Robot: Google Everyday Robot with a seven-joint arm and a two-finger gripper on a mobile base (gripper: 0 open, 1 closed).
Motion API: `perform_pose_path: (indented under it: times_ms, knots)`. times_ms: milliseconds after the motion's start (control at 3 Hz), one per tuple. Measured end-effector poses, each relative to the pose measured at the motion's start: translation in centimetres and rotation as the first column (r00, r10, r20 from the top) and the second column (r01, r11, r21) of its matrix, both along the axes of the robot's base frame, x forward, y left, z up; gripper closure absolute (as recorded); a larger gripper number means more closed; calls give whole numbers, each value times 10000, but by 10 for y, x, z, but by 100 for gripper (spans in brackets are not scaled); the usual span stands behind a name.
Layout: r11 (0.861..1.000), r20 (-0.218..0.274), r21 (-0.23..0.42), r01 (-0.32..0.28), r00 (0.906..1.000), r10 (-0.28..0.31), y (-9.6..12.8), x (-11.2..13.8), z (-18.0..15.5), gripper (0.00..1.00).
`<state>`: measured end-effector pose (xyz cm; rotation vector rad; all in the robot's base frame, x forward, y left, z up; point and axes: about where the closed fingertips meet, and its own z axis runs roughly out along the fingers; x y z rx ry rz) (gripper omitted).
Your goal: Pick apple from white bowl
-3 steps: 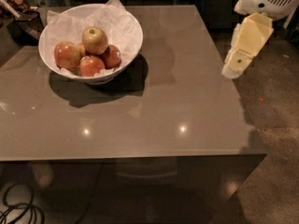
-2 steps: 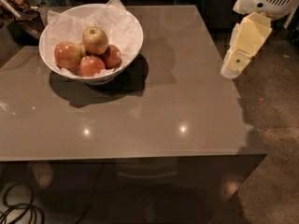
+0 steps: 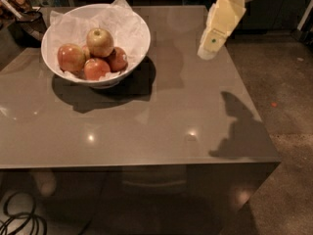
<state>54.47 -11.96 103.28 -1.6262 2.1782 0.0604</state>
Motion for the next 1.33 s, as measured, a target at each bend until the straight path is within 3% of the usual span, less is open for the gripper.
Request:
perform_pose_path:
  times_ms: [333, 667, 1000, 1333]
  knots:
    - [9977, 199, 14, -671, 9975, 671, 37, 18, 9, 0]
    - [9975, 446, 146, -686, 9967, 679, 43, 23, 12, 0]
    - [9919, 481, 633, -1106, 9930, 1076, 61, 30, 12, 0]
    - [9833, 385, 626, -1708, 9849, 1687, 98, 45, 8, 0]
